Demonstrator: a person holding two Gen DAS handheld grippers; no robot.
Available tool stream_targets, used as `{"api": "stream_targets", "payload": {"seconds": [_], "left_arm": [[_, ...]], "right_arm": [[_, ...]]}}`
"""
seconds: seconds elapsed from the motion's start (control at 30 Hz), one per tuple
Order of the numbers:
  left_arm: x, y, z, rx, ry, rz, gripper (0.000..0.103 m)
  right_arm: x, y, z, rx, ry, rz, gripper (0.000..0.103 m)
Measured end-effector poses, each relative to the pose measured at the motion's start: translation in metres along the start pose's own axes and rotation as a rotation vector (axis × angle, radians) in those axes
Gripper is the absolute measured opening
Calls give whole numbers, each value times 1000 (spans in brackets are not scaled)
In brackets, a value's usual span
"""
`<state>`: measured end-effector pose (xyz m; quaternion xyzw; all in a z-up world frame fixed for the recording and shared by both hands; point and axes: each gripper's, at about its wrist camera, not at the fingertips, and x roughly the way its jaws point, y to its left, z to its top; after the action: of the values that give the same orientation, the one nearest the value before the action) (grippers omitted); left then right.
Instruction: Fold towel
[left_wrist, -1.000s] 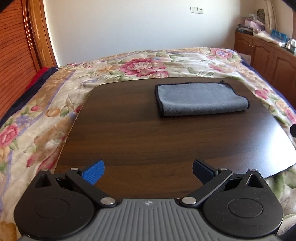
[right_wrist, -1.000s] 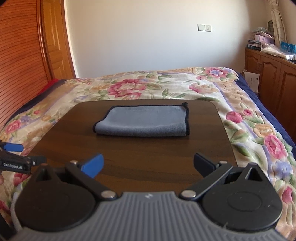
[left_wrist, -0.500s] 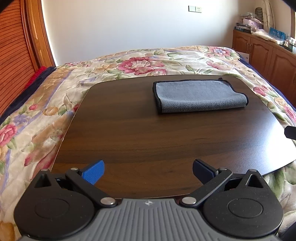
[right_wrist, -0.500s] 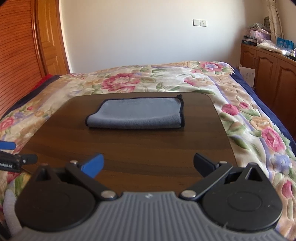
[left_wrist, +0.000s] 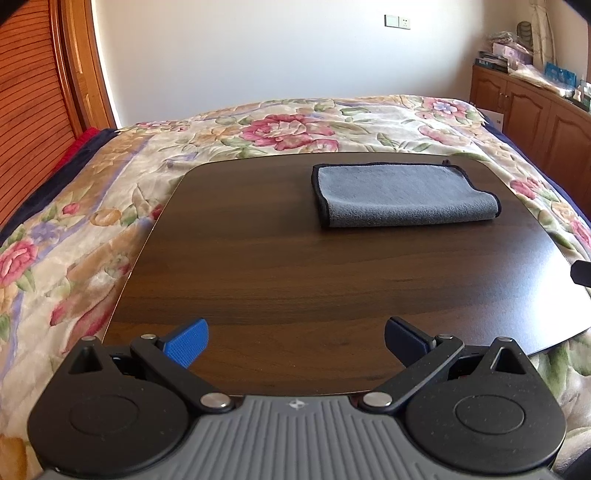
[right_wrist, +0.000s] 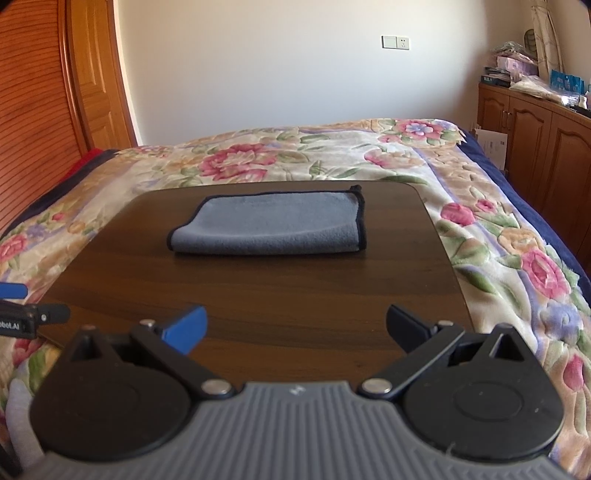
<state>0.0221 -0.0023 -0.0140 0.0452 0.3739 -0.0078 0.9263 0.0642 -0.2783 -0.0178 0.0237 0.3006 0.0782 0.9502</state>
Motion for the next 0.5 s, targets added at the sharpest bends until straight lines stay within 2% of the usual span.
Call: {"api": "stream_targets", "payload": {"seconds": [0.5], "left_arm": [[0, 1, 0, 0, -4, 1, 100]], "right_arm": [[1, -1, -1, -4, -1, 1, 103]]}}
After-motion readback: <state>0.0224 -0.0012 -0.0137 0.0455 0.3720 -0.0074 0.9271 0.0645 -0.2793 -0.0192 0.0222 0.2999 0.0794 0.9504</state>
